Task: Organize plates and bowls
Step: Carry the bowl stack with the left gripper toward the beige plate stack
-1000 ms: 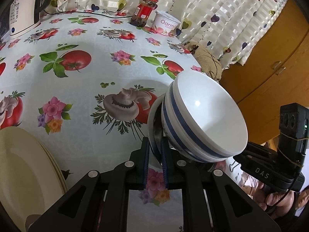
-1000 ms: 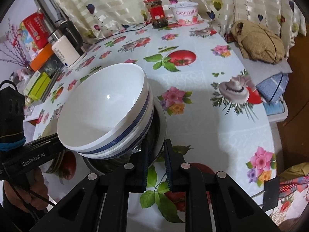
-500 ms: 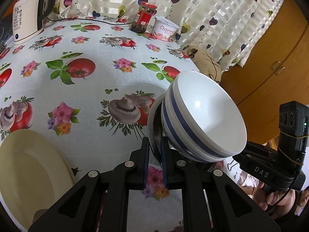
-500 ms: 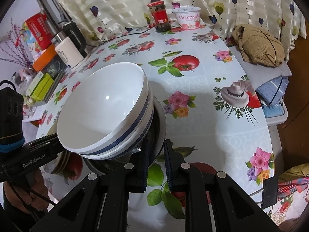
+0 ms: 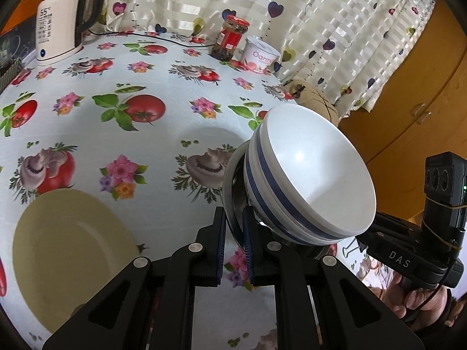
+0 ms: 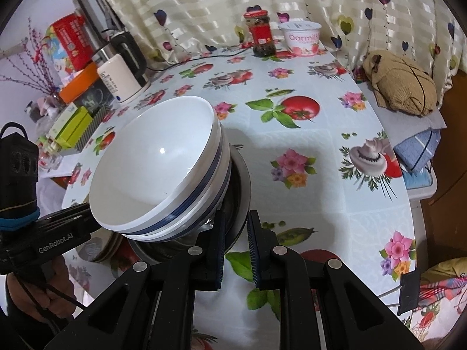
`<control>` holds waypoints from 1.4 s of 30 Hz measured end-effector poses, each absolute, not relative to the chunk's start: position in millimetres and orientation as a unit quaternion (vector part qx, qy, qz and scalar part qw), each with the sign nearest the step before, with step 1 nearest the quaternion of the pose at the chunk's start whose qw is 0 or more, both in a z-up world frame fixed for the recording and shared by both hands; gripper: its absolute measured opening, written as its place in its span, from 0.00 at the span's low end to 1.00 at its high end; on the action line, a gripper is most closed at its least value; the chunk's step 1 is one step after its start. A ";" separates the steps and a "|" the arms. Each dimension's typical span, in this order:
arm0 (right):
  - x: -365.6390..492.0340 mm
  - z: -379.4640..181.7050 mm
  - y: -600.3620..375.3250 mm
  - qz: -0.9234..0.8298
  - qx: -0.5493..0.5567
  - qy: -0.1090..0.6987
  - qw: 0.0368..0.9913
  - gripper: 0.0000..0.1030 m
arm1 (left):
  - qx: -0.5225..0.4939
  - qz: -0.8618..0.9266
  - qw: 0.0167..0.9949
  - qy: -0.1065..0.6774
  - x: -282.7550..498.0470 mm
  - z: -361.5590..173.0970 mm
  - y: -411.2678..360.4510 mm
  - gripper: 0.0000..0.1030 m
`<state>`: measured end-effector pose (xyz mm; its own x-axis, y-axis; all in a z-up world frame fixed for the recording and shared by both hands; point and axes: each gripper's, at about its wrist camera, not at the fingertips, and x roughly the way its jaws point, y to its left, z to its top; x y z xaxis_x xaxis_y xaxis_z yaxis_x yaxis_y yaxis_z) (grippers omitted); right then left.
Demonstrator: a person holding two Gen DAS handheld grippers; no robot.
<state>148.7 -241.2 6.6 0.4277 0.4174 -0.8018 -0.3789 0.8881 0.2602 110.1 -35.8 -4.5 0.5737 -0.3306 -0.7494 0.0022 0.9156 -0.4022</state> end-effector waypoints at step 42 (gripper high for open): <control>113.1 16.1 -72.1 0.369 -0.070 0.480 0.793 0.15 | -0.239 0.071 0.869 0.428 8.5 2.0 103.5 0.11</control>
<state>113.1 -72.1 16.1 0.2671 0.5181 -0.8125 -0.6530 0.7174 0.2427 8.5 103.5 2.0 0.6230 -0.0813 -0.7780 -0.3281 0.8757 -0.3542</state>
